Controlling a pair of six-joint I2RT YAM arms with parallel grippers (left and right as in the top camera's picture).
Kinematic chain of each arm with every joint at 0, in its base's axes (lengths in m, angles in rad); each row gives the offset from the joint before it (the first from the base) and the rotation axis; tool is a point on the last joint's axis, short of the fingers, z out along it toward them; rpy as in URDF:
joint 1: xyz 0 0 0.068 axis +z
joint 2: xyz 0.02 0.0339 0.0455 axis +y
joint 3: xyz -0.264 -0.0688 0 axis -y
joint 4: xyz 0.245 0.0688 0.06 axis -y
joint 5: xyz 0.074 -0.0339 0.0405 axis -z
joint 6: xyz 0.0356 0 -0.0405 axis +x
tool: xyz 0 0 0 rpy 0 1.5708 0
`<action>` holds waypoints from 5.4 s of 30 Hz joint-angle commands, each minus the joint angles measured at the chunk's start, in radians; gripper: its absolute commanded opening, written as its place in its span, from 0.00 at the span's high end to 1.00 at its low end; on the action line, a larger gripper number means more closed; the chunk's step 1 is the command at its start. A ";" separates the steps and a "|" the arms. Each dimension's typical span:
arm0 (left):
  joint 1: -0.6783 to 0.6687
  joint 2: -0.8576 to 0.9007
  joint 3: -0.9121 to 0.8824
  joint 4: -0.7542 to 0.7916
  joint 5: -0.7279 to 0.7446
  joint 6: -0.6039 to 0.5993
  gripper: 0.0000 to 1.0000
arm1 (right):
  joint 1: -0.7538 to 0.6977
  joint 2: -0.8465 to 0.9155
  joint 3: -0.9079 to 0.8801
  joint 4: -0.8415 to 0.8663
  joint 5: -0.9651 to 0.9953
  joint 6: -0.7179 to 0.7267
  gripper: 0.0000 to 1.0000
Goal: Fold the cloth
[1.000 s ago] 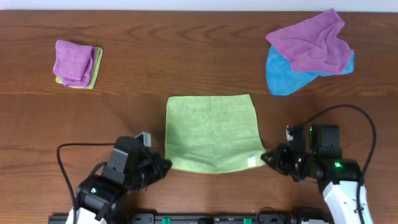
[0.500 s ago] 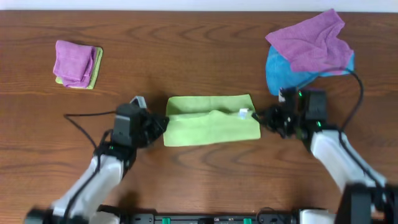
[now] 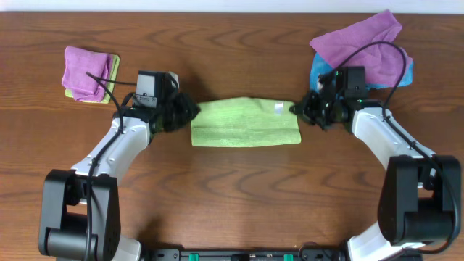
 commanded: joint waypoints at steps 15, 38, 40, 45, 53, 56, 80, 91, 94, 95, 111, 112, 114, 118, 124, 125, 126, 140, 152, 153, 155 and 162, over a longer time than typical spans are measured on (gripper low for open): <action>0.002 0.008 0.009 -0.319 -0.037 0.186 0.55 | -0.011 0.009 0.008 -0.240 0.011 -0.125 0.60; 0.001 -0.100 0.017 -0.296 0.041 0.320 0.35 | 0.192 0.031 0.105 -0.120 0.495 -0.288 0.98; 0.001 -0.100 0.017 -0.299 0.041 0.320 0.35 | 0.208 0.060 0.105 -0.116 0.504 -0.288 0.98; 0.001 -0.100 0.017 -0.317 0.039 0.320 0.35 | 0.211 0.153 0.105 -0.132 0.504 -0.261 0.98; 0.001 -0.100 0.017 -0.342 0.006 0.323 0.39 | 0.262 0.207 0.105 -0.306 0.467 -0.244 0.98; 0.001 -0.100 0.017 -0.373 -0.042 0.325 0.39 | 0.294 0.205 0.105 -0.398 0.467 -0.213 0.99; -0.194 -0.026 0.017 -0.111 -0.431 0.394 0.94 | 0.319 0.204 0.105 -0.393 0.444 -0.198 0.99; -0.230 0.138 0.017 -0.130 -0.536 0.324 0.94 | 0.319 0.204 0.105 -0.396 0.444 -0.198 0.99; -0.230 0.179 0.017 -0.187 -0.534 0.256 0.94 | 0.319 0.204 0.105 -0.396 0.444 -0.198 0.98; -0.230 0.190 0.017 -0.211 -0.533 0.240 0.94 | 0.318 0.204 0.105 -0.396 0.445 -0.198 0.98; -0.246 0.207 0.017 -0.364 -0.530 0.134 0.94 | 0.292 0.113 0.187 -0.443 0.423 -0.222 0.98; -0.246 0.207 0.017 -0.361 -0.531 0.131 0.94 | 0.290 0.064 0.212 -0.463 0.430 -0.242 0.98; -0.246 0.207 0.017 -0.357 -0.530 0.131 0.94 | 0.276 -0.037 0.240 -0.491 0.460 -0.279 0.98; -0.246 0.207 0.017 -0.358 -0.528 0.131 0.94 | 0.092 -0.229 0.201 -0.521 0.232 -0.412 0.65; -0.246 0.207 0.017 -0.356 -0.528 0.131 0.94 | -0.175 -0.255 -0.033 -0.477 -0.178 -0.546 0.27; -0.246 0.207 0.017 -0.354 -0.528 0.131 0.94 | -0.177 -0.246 -0.088 -0.438 -0.203 -0.545 0.25; -0.246 0.207 0.017 -0.353 -0.528 0.131 0.94 | -0.173 -0.235 -0.137 -0.397 -0.227 -0.541 0.24; -0.246 0.207 0.017 -0.346 -0.513 0.131 0.94 | -0.029 0.008 -0.298 -0.020 -0.227 -0.349 0.23; -0.223 0.175 0.024 -0.362 -0.422 0.131 0.94 | 0.028 0.023 -0.175 -0.070 -0.148 -0.258 0.99; -0.212 0.150 0.034 -0.383 -0.414 0.131 0.94 | 0.022 0.018 -0.129 -0.153 -0.088 -0.282 0.99; -0.189 0.082 0.057 -0.426 -0.415 0.141 0.94 | 0.014 0.008 -0.012 -0.349 0.079 -0.327 0.99; -0.137 -0.248 0.094 -0.542 -0.406 0.143 0.94 | 0.043 0.005 0.328 -0.837 0.751 -0.240 0.99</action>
